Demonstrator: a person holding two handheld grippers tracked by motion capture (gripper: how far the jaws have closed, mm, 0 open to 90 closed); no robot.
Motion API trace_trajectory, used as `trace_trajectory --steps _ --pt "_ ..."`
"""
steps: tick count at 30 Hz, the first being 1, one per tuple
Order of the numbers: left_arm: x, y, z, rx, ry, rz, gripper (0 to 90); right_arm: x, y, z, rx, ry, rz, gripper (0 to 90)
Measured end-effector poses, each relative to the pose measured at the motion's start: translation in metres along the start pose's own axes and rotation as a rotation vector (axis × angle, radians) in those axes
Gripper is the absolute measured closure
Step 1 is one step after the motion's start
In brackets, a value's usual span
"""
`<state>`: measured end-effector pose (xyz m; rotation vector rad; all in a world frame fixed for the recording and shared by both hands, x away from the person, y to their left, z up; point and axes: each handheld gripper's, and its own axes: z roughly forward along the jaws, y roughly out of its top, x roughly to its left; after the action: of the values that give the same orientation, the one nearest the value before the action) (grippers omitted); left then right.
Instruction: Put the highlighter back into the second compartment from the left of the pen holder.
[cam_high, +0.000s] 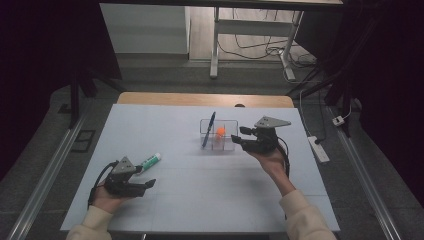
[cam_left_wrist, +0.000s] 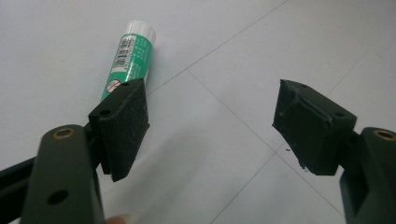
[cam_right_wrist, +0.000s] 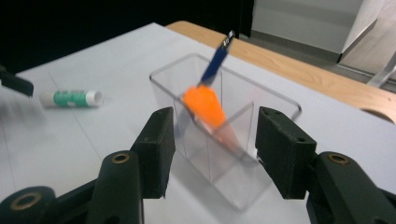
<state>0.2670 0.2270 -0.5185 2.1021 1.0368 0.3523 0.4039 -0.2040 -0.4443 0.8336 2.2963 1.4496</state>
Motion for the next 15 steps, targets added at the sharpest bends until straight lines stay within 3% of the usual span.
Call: trace_trajectory --steps 15 --pt "0.0 0.0 0.001 0.009 0.0 0.001 26.3 0.006 -0.055 -0.035 0.085 -0.019 0.011 45.5"
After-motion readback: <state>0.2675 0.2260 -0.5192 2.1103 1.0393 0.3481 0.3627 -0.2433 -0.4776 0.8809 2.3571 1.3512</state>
